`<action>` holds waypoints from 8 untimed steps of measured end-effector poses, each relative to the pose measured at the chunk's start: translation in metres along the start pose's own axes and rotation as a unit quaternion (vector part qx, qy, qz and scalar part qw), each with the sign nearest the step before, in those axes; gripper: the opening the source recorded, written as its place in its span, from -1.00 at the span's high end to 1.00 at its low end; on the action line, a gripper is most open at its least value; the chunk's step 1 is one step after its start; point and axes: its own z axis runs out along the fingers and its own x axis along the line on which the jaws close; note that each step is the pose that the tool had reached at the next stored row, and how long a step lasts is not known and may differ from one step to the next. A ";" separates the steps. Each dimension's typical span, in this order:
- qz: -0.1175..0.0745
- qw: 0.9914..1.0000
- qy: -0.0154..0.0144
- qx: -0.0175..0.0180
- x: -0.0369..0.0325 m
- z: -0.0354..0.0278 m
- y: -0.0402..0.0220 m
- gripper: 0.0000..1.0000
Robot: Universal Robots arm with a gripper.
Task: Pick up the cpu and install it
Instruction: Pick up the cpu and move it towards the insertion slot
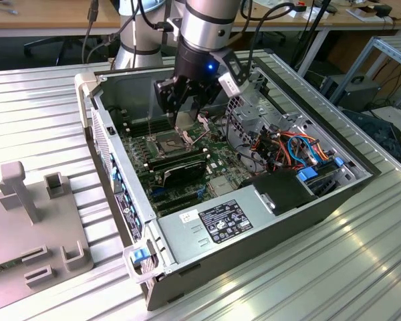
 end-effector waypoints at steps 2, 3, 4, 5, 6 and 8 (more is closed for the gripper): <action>0.000 1.000 0.000 0.000 -0.0002 0.0016 0.0001 -0.08; 0.000 1.000 0.000 0.000 -0.0002 0.0018 0.0001 -0.08; 0.000 1.000 0.000 0.000 -0.0002 0.0019 0.0001 -0.08; 0.000 1.000 0.000 0.000 -0.0002 0.0020 0.0002 -0.08; 0.000 1.000 0.000 0.000 -0.0002 0.0022 0.0001 -0.08; 0.000 1.000 0.000 0.000 -0.0006 0.0034 0.0003 -0.08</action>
